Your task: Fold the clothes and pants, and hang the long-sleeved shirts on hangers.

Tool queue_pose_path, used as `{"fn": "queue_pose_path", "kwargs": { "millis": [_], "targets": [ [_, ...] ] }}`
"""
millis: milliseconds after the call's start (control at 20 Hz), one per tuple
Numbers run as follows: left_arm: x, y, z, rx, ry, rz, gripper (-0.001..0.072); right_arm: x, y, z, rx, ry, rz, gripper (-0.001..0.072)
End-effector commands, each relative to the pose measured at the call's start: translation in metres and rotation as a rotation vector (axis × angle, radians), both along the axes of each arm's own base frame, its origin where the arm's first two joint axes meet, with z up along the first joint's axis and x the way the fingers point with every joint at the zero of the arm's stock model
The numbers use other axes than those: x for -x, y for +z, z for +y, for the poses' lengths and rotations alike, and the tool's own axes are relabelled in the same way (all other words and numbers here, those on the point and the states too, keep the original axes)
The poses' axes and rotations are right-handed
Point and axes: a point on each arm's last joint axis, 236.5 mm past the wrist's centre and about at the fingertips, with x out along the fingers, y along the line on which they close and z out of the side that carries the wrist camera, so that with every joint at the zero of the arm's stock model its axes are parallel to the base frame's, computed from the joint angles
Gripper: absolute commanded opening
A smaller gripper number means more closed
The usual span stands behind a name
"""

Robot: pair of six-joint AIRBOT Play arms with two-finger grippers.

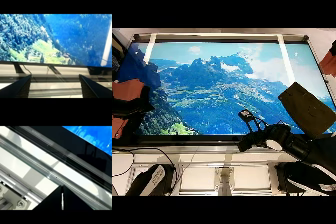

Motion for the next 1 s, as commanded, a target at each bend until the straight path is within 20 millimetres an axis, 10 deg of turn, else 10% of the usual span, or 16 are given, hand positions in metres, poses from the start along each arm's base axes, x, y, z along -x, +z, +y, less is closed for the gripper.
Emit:
{"fn": "queue_pose_path", "kwargs": {
  "millis": [0, 750, 950],
  "targets": [
    [0.000, 0.000, 0.000, -0.001, 0.000, -0.001, 0.0704, 0.003, -0.001, -0.002, 0.012, 0.006, 0.012, 0.0015],
    [-0.007, 0.001, 0.003, -0.005, 0.019, -0.028, 0.0704, 0.003, -0.001, -0.002, 0.010, 0.006, 0.011, 0.0016],
    [-0.032, -0.006, 0.036, -0.167, -0.044, -0.116, 0.0695, 0.001, 0.000, 0.000, 0.000, 0.004, 0.002, 0.0015]
  ]
}}
